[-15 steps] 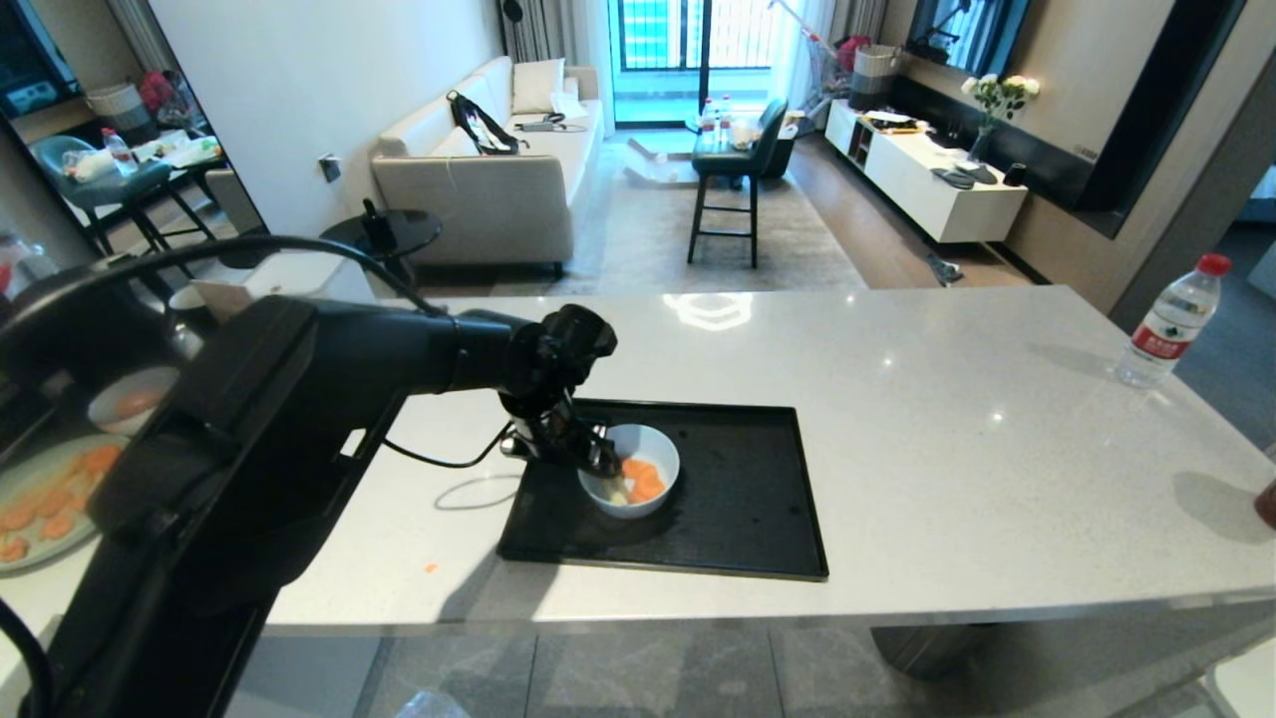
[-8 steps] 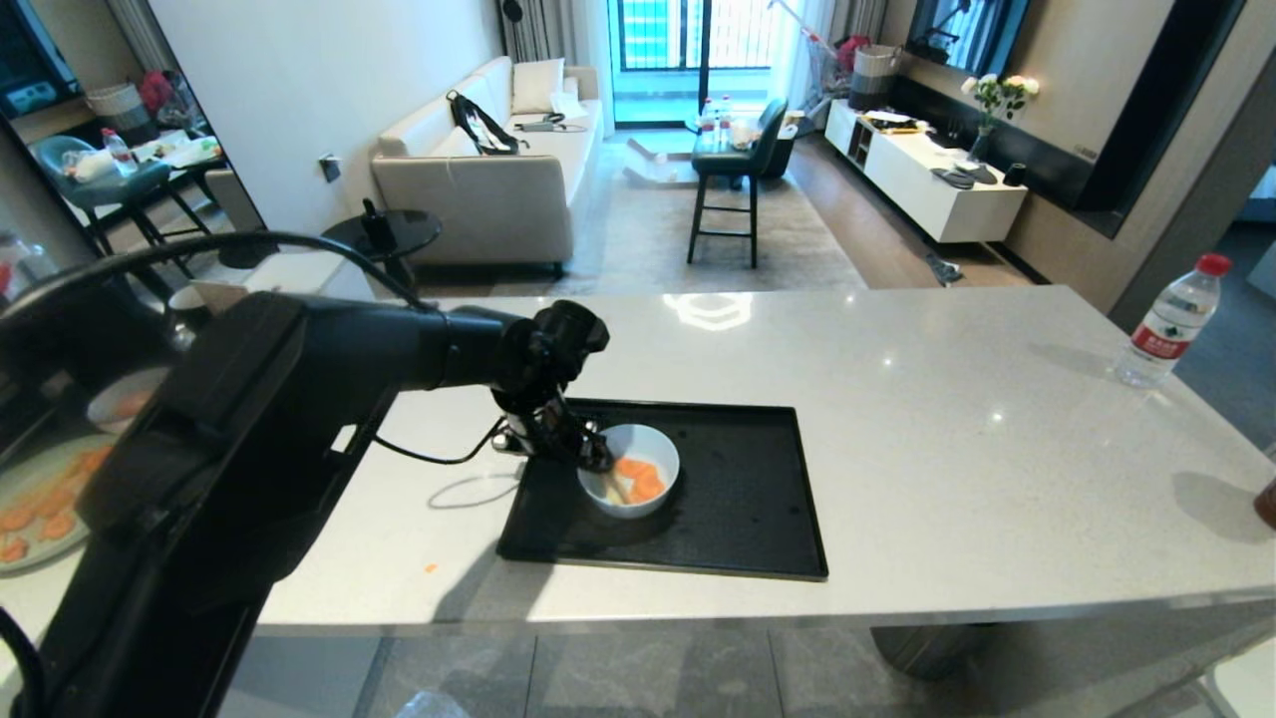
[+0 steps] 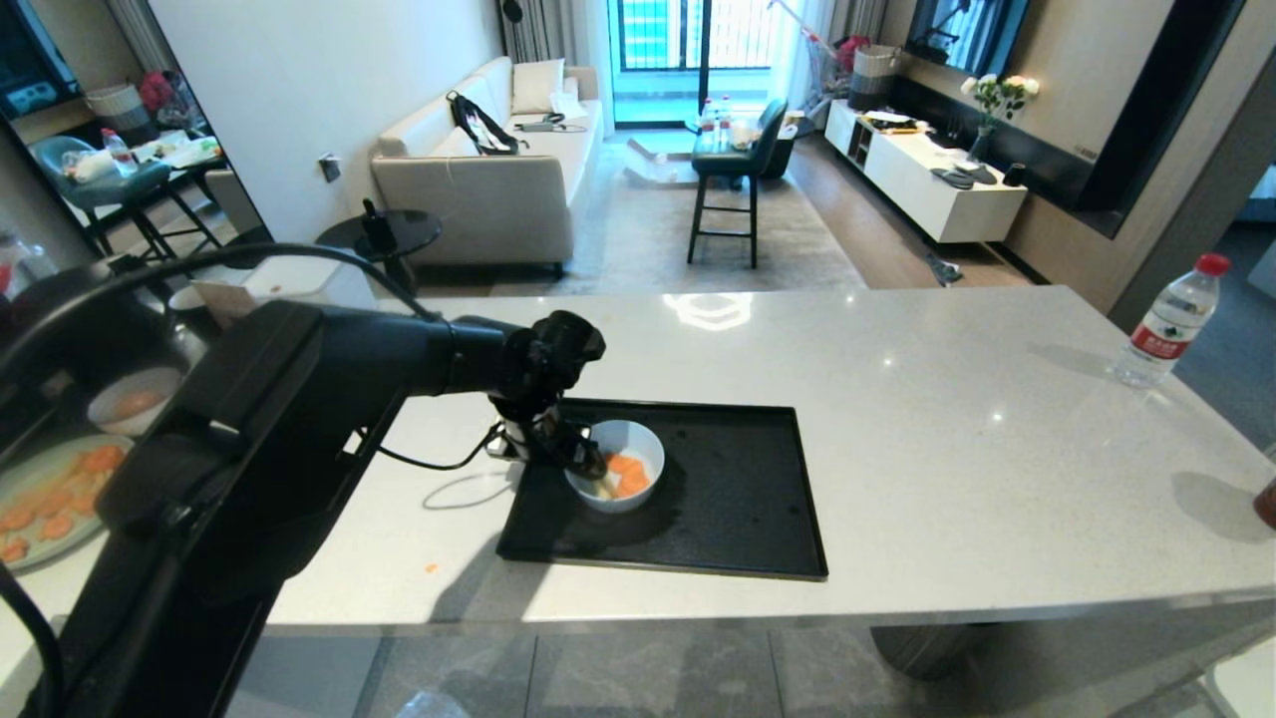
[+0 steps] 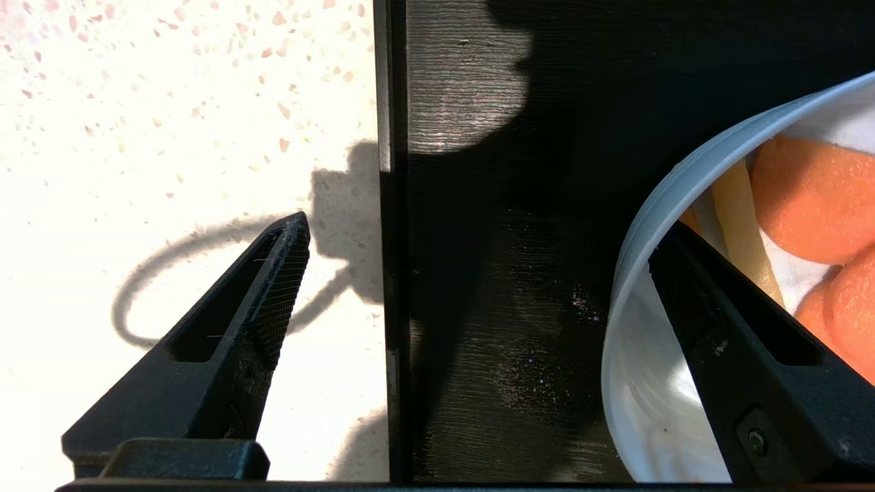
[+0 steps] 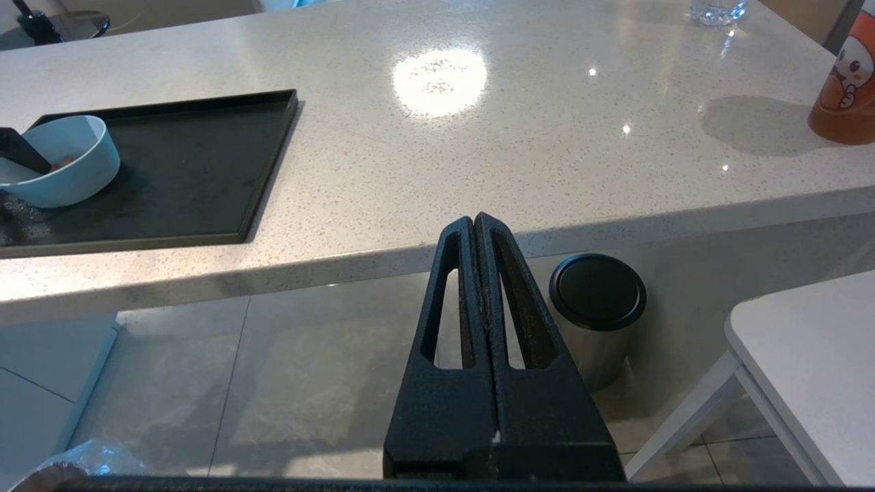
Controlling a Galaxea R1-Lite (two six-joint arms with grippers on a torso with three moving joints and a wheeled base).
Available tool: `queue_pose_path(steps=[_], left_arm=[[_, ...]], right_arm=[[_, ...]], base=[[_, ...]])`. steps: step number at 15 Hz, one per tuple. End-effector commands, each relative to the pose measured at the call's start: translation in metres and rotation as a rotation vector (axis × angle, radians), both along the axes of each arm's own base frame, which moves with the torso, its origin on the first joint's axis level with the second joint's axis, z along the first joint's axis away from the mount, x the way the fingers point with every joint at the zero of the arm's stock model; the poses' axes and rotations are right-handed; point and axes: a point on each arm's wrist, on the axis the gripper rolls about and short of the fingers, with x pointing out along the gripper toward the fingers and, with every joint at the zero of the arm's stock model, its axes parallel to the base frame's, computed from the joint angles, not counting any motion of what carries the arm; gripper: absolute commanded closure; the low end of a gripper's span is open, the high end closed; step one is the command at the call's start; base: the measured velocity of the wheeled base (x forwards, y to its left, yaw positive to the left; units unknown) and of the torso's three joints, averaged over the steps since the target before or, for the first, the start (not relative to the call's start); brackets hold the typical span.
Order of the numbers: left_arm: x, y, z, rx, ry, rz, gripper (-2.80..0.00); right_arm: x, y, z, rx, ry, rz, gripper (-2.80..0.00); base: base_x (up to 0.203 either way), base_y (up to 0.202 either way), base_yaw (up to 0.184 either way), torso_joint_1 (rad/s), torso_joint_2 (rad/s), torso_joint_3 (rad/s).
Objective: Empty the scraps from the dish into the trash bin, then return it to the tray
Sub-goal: Pick up the bowl with leftover food
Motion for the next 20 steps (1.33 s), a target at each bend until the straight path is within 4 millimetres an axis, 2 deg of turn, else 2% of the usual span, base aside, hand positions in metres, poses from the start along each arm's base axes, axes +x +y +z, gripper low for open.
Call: queue_pose_path(steps=[1,6,19,20], left_arm=[[-0.001,-0.002,-0.001,0.003,0.004,-0.001,-2.80],[-0.008,-0.014,0.002,-0.006,-0.002,-0.027,-2.80],[-0.016,-0.028,0.009,-0.012,-0.014,-0.057,-2.80],[-0.016,-0.028,0.008,-0.009,-0.011,-0.058,0.00]], right_arm=[[0.000,0.000,0.000,0.000,-0.001,0.000,0.00],[0.000,0.000,0.000,0.002,-0.001,0.000,0.00],[0.000,0.000,0.000,0.002,-0.001,0.000,0.00],[0.000,0.000,0.000,0.002,-0.001,0.000,0.00]], base=[[0.000,0.000,0.000,0.000,0.00,0.000],[0.000,0.000,0.000,0.000,0.00,0.000],[0.000,0.000,0.000,0.000,0.00,0.000],[0.000,0.000,0.000,0.000,0.00,0.000]])
